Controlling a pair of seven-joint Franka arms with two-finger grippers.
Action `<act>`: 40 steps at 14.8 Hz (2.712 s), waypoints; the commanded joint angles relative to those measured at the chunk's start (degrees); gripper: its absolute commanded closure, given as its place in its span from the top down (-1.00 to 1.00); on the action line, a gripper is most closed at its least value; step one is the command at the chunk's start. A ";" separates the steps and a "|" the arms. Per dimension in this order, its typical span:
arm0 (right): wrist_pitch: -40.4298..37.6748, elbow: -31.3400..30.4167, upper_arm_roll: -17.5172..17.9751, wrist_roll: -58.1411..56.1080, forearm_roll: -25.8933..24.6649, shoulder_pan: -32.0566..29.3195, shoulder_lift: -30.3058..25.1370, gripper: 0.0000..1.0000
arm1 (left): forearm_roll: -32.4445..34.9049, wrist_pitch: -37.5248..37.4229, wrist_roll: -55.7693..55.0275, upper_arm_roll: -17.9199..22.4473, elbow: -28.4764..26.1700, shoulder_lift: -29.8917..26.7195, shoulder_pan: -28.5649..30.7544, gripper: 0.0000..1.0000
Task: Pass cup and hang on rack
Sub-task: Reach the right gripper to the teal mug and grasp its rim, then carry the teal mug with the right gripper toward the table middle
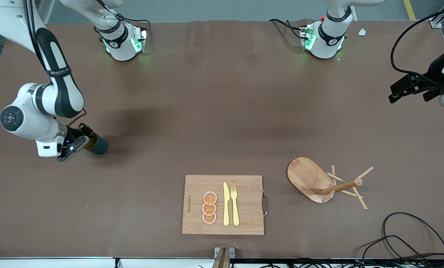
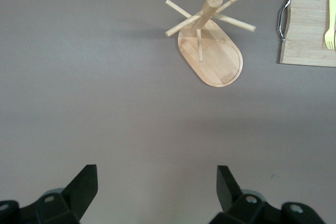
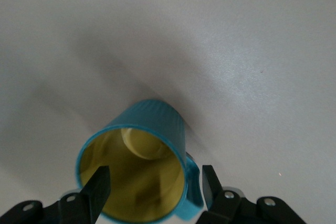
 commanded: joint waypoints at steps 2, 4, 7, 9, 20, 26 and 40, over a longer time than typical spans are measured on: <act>1.68 -0.13 0.46 -1.55 0.83 -0.70 1.67 -0.52 | -0.31 -0.79 0.99 0.62 0.64 0.12 0.12 1.00; 1.41 -0.05 0.46 -1.37 0.92 -0.70 1.67 -0.99 | -0.31 -0.79 0.99 0.71 0.64 0.21 0.03 1.00; -2.25 1.35 0.55 1.25 0.92 0.26 1.32 -0.99 | -0.31 -0.79 0.99 0.71 0.73 0.21 0.03 1.00; -9.01 3.72 0.81 7.56 0.92 1.84 0.45 -0.99 | -0.31 -0.79 0.99 0.71 0.73 0.21 0.03 1.00; -14.06 7.50 3.01 54.40 5.48 25.37 -3.34 -0.99 | -0.31 -0.79 0.91 0.71 0.64 0.21 -0.06 1.00; -8.18 15.59 3.01 69.64 5.40 38.66 4.03 -0.99 | -0.31 -0.79 0.99 0.71 0.64 0.21 -0.06 1.00; -7.82 34.58 3.01 92.92 5.13 48.07 20.74 -0.99 | -0.22 -0.70 0.90 0.80 0.47 0.21 0.11 1.00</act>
